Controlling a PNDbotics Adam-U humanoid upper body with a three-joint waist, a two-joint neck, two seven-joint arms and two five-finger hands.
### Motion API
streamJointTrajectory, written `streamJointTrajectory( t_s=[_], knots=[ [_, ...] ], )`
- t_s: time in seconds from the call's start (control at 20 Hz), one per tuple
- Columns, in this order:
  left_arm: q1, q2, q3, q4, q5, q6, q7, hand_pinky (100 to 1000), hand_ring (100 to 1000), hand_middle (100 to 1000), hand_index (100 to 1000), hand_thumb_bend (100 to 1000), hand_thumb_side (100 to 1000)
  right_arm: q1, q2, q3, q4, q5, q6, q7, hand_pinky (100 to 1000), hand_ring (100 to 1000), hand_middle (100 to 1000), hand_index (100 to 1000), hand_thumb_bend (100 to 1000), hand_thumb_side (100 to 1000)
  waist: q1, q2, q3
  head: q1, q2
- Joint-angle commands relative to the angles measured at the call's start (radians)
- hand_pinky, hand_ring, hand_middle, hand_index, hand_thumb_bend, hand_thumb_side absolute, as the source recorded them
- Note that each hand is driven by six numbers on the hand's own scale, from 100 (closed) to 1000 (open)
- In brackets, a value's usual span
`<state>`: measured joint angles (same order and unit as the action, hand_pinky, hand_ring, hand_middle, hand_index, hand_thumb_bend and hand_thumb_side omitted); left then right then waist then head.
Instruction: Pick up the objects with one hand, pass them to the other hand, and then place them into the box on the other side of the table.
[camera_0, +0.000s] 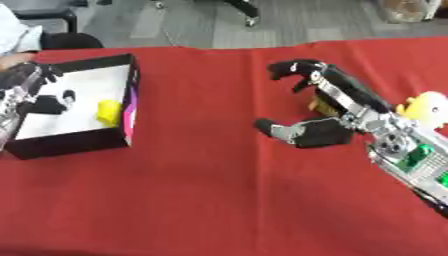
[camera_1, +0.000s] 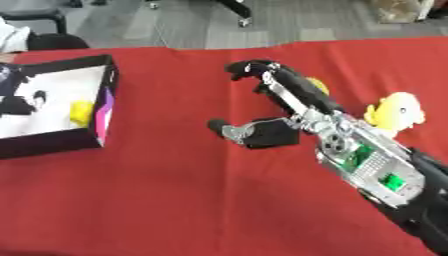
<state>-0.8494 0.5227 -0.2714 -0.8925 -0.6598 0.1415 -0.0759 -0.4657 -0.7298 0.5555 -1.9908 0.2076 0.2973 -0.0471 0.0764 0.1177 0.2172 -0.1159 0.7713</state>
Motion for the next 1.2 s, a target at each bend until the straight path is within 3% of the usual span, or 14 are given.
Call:
streamJointTrajectory(
  t_s=[0.05, 0.5, 0.9, 1.2],
  knots=[
    [-0.009, 0.055, 0.007, -0.094, 0.065, 0.018, 0.020, 819, 736, 683, 791, 100, 278, -0.007, -0.051, -0.025, -0.009, 0.012, -0.016, -0.008, 739, 882, 767, 887, 479, 483, -0.018, -0.001, -0.002, -0.027, -0.001],
    [0.053, 0.171, 0.003, -0.327, 0.253, 0.070, -0.006, 819, 717, 670, 784, 100, 382, 0.066, -0.190, -0.123, -0.009, -0.006, -0.053, -0.004, 767, 880, 776, 882, 487, 491, -0.028, -0.007, -0.019, -0.058, -0.001],
    [0.110, 0.205, 0.028, -0.409, 0.362, 0.103, 0.012, 823, 705, 659, 777, 100, 455, 0.142, -0.291, -0.227, -0.009, -0.051, -0.052, 0.082, 807, 894, 801, 883, 483, 506, -0.030, -0.002, -0.019, -0.077, -0.001],
    [0.127, 0.217, 0.038, -0.434, 0.393, 0.114, 0.025, 824, 702, 657, 776, 100, 480, 0.219, -0.382, -0.345, -0.009, -0.082, 0.011, 0.126, 835, 913, 838, 890, 487, 495, -0.031, 0.005, -0.020, -0.090, -0.001]
  ],
)
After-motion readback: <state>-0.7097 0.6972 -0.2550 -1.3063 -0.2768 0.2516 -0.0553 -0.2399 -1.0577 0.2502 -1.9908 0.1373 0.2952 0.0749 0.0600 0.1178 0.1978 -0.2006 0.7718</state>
